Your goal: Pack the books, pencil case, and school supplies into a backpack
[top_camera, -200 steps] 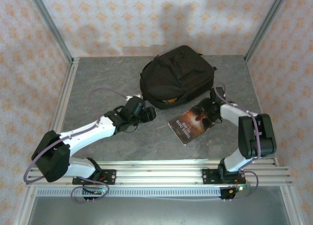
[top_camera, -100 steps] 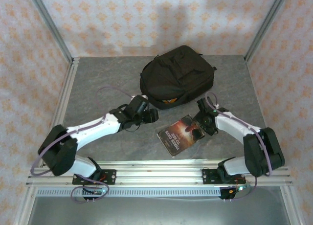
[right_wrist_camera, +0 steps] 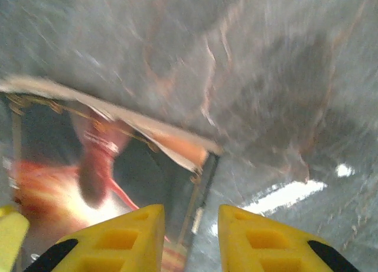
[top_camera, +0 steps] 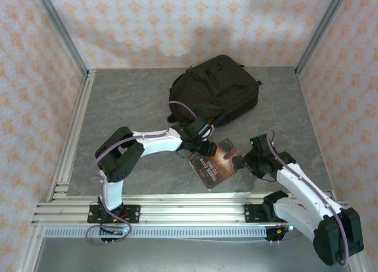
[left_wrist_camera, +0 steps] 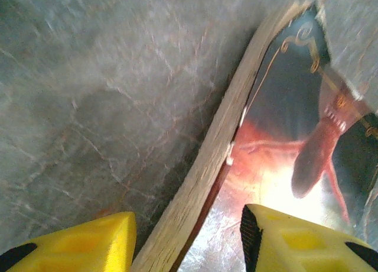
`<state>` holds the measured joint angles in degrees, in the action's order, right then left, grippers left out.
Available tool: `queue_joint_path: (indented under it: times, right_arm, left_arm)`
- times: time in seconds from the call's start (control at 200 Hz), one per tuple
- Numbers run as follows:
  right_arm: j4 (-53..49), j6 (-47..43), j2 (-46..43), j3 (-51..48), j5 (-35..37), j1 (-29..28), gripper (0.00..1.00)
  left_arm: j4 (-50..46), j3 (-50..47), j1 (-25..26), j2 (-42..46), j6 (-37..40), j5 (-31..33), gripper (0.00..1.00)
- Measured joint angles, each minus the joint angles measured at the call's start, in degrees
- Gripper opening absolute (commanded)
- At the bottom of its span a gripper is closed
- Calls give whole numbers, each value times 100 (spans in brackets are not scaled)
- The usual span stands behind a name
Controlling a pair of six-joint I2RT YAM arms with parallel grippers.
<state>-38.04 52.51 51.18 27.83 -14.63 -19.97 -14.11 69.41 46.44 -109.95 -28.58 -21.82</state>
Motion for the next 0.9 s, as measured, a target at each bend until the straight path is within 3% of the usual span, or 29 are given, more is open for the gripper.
queue_joint_path:
  times: [0.21,0.39,0.626,0.901]
  right_arm:
    - [94,7,-133,-326,-643,-90,28]
    - [804,90,455,-649,-1027,-90,25]
    - [872,63,1145,-339,-1137,-83,23]
    - [1204,-260,2116,323,-1261,-90,22]
  left_arm:
    - [-57,33,20,-61,48,-2,41]
    - [-129,96,17,-195,37,81,34]
    - [-26,-35,17,-114,-50,116,33]
    - [109,-896,-37,551,-461,125,32]
